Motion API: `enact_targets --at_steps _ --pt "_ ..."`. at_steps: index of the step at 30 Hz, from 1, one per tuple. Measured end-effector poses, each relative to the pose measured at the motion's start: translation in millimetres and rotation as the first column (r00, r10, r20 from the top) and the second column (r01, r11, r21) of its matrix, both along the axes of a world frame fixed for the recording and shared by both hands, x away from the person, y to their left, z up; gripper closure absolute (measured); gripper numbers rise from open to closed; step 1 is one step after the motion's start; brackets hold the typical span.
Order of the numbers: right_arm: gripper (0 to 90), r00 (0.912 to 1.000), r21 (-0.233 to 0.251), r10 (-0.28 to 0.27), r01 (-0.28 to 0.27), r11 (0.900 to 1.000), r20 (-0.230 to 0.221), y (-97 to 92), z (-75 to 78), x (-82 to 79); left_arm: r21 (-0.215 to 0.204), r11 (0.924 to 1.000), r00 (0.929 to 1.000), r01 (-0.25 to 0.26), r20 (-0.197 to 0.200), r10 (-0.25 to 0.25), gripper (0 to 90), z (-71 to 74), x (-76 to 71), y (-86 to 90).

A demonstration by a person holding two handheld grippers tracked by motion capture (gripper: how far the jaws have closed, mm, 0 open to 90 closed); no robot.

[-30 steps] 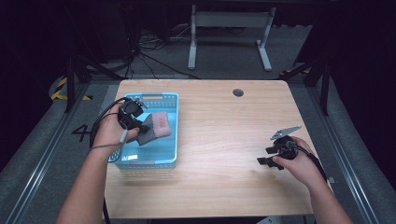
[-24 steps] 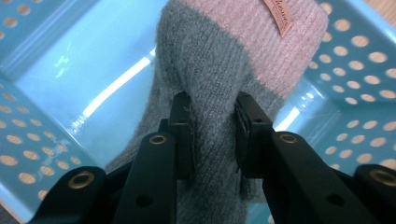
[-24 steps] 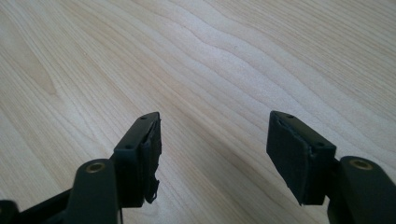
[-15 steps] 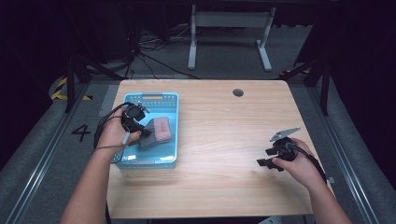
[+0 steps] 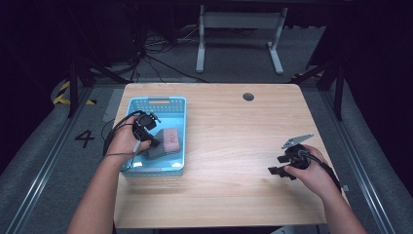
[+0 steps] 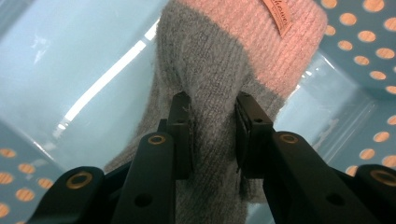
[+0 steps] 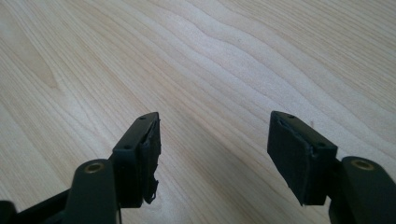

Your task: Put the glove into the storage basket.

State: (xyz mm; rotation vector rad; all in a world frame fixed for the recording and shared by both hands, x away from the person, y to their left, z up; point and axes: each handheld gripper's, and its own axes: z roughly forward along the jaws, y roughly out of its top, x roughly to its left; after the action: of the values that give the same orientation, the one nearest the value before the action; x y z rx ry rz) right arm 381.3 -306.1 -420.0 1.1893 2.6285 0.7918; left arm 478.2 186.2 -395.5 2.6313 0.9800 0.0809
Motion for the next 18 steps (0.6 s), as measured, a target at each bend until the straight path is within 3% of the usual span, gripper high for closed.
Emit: enact_targets --at_steps 8,18 --pt "35.5 0.9995 0.01 -0.01 0.01 0.9999 0.028 -2.8 3.3 -2.5 0.034 0.9994 1.0 0.003 -0.001 -0.003 69.7 -9.1 3.6 -3.5" --pt "35.1 0.9994 0.012 0.001 -0.002 0.9999 0.035 -0.4 3.8 -1.8 0.037 0.9992 0.9999 -0.013 0.002 0.013 65.3 -19.0 6.4 -5.0"
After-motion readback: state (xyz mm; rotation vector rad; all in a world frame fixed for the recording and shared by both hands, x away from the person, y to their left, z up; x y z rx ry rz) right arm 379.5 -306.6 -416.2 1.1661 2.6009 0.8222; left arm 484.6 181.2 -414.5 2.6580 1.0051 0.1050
